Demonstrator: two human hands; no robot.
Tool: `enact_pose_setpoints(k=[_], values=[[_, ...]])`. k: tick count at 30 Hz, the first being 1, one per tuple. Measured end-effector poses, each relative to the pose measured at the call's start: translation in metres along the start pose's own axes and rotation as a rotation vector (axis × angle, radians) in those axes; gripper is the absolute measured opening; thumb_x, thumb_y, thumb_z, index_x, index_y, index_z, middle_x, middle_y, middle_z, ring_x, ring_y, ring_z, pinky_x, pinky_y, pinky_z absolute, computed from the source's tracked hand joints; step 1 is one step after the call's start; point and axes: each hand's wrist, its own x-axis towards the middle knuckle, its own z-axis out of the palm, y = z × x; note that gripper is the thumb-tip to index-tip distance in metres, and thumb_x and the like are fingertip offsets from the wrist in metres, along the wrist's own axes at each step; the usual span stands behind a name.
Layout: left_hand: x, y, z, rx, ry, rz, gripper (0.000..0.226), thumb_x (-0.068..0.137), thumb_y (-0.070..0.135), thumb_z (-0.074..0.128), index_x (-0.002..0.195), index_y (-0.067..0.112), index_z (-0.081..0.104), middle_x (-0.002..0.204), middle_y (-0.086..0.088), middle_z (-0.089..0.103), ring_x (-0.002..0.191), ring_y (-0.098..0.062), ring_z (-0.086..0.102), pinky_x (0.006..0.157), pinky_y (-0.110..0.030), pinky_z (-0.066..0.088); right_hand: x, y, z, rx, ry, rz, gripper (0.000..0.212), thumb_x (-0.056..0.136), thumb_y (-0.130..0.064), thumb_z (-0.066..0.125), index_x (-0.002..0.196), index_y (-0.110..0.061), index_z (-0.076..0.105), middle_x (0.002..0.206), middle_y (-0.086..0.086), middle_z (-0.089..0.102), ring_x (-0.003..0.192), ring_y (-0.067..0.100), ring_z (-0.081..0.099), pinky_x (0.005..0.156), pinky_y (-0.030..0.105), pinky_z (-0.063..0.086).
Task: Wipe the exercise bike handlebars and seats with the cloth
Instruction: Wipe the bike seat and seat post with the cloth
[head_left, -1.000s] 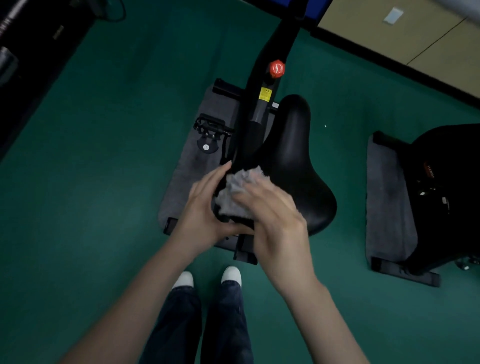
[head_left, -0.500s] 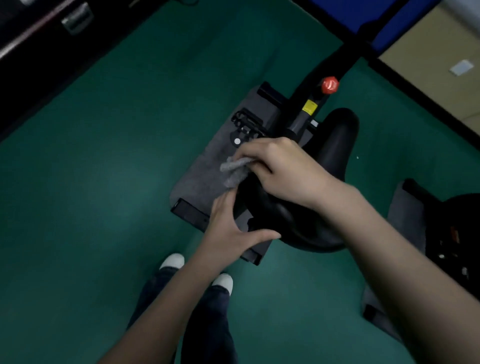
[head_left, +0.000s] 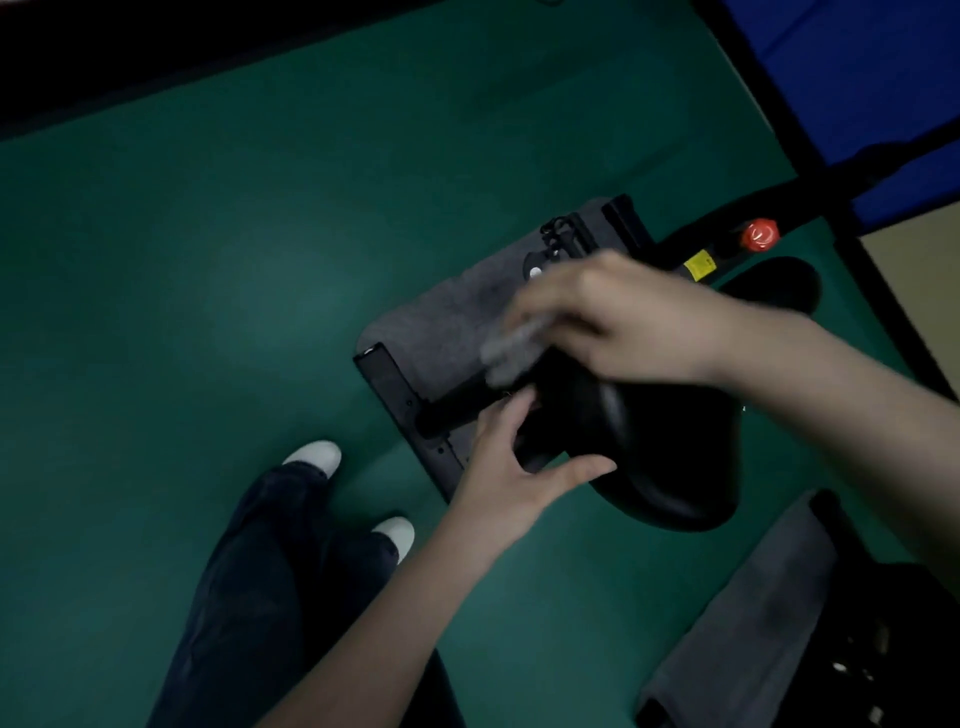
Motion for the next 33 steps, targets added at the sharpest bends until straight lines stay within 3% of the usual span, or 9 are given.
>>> enact_pose_setpoints(k=[3, 6, 11, 16, 21, 24, 27, 30, 33], values=[[-0.007, -0.002, 0.006, -0.059, 0.036, -0.009, 0.091, 0.054, 0.051, 0.074, 0.136, 0.024, 0.048, 0.138, 0.003, 0.046, 0.129, -0.005, 0.042, 0.112, -0.027, 0.032, 0.021, 0.022, -0.008, 0.052, 0.063, 0.223, 0.023, 0.087, -0.002, 0.051, 0.097, -0.015, 0.068, 0.065, -0.008, 0.058, 0.063, -0.002, 0.057, 0.069, 0.016, 0.046], [-0.010, -0.006, 0.009, -0.058, 0.055, 0.010, 0.088, 0.054, 0.049, 0.077, 0.134, 0.023, 0.051, 0.133, 0.000, 0.050, 0.125, -0.005, 0.045, 0.111, -0.026, 0.033, 0.012, 0.024, -0.003, 0.071, 0.096, 0.193, 0.025, 0.086, -0.002, 0.051, 0.095, -0.018, 0.069, 0.069, -0.008, 0.062, 0.068, -0.001, 0.056, 0.063, 0.009, 0.040], [-0.010, -0.013, 0.008, -0.056, 0.037, 0.008, 0.060, 0.059, 0.021, 0.087, 0.114, 0.016, 0.061, 0.116, -0.004, 0.062, 0.115, -0.012, 0.056, 0.105, -0.029, 0.039, -0.028, -0.001, 0.011, 0.063, 0.073, -0.137, 0.035, 0.077, 0.011, 0.051, 0.096, -0.011, 0.070, 0.095, 0.002, 0.068, 0.102, 0.016, 0.060, 0.091, 0.030, 0.045], [-0.007, -0.012, 0.005, -0.135, 0.009, 0.018, 0.040, 0.058, 0.018, 0.085, 0.090, 0.030, 0.065, 0.088, 0.019, 0.071, 0.090, 0.002, 0.064, 0.081, -0.013, 0.046, -0.071, -0.001, 0.035, 0.176, 0.129, -0.212, 0.041, 0.077, 0.020, 0.044, 0.098, -0.004, 0.071, 0.100, 0.004, 0.068, 0.115, 0.023, 0.055, 0.102, 0.039, 0.041], [-0.005, -0.010, 0.004, -0.070, 0.013, 0.034, 0.058, 0.056, 0.031, 0.086, 0.107, 0.009, 0.066, 0.104, 0.000, 0.071, 0.106, -0.011, 0.063, 0.096, -0.027, 0.045, -0.060, 0.004, 0.046, 0.077, 0.345, -0.178, 0.046, 0.075, 0.019, 0.033, 0.101, 0.004, 0.068, 0.101, 0.013, 0.066, 0.109, 0.033, 0.057, 0.105, 0.044, 0.039], [-0.004, -0.009, -0.001, -0.057, -0.017, 0.073, 0.036, 0.060, 0.021, 0.085, 0.092, 0.024, 0.068, 0.091, 0.012, 0.072, 0.091, -0.002, 0.065, 0.083, -0.019, 0.048, -0.078, -0.001, 0.066, 0.055, 0.406, -0.177, 0.047, 0.077, 0.012, 0.030, 0.101, 0.003, 0.069, 0.104, 0.014, 0.066, 0.117, 0.032, 0.054, 0.104, 0.046, 0.038], [-0.001, -0.006, -0.005, -0.042, -0.063, 0.128, 0.040, 0.065, 0.007, 0.083, 0.095, 0.028, 0.066, 0.089, 0.015, 0.072, 0.088, -0.001, 0.064, 0.082, -0.020, 0.049, -0.107, -0.007, 0.090, 0.106, 0.530, -0.099, 0.045, 0.083, 0.014, 0.029, 0.103, 0.004, 0.068, 0.110, 0.014, 0.065, 0.123, 0.034, 0.051, 0.103, 0.047, 0.040], [0.001, -0.001, -0.006, -0.005, -0.091, 0.160, 0.041, 0.063, 0.016, 0.080, 0.100, 0.030, 0.067, 0.094, 0.000, 0.073, 0.092, -0.009, 0.066, 0.090, -0.024, 0.049, -0.117, -0.016, 0.114, 0.153, 0.807, 0.133, 0.046, 0.077, 0.024, 0.034, 0.102, 0.005, 0.067, 0.114, 0.015, 0.063, 0.120, 0.038, 0.053, 0.101, 0.050, 0.042], [0.002, -0.001, -0.010, 0.024, -0.119, 0.162, 0.037, 0.057, 0.027, 0.074, 0.089, 0.044, 0.067, 0.081, 0.010, 0.071, 0.083, -0.002, 0.062, 0.082, -0.020, 0.047, -0.117, -0.036, 0.147, 0.100, 0.967, 0.204, 0.039, 0.088, 0.013, 0.034, 0.103, 0.005, 0.069, 0.118, 0.014, 0.063, 0.122, 0.036, 0.052, 0.103, 0.049, 0.041]])
